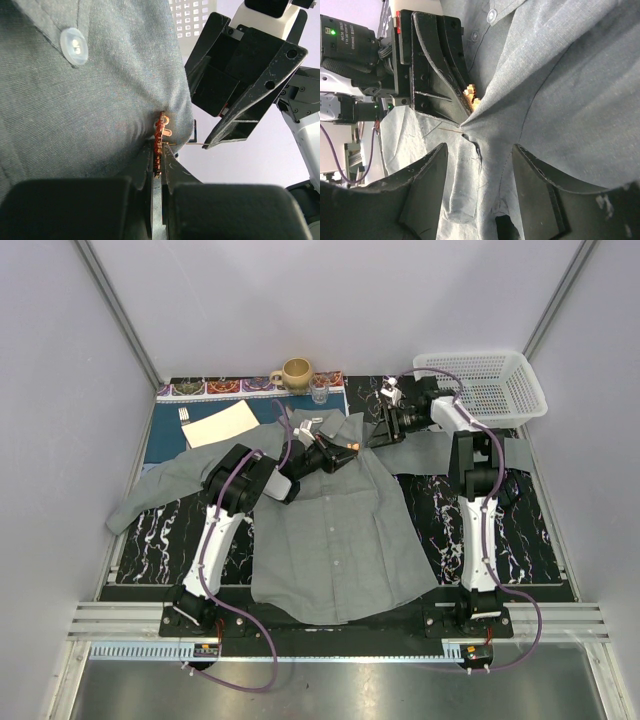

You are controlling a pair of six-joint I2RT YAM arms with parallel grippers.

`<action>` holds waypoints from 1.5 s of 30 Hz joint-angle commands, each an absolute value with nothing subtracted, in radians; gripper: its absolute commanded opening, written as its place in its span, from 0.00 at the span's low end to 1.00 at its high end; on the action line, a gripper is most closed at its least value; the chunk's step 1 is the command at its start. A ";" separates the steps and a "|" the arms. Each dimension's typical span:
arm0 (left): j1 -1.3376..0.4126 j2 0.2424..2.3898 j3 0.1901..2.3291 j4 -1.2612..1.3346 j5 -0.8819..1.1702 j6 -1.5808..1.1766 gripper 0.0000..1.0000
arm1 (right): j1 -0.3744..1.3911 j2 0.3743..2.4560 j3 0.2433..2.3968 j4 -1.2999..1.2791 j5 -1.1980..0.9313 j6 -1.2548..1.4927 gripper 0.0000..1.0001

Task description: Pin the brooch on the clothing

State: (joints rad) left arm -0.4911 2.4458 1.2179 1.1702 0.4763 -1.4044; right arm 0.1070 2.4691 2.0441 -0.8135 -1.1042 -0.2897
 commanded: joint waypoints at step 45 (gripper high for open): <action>-0.499 2.434 1.290 1.466 0.629 -1.342 0.00 | 0.166 2.533 2.160 -0.867 -1.170 -0.276 0.33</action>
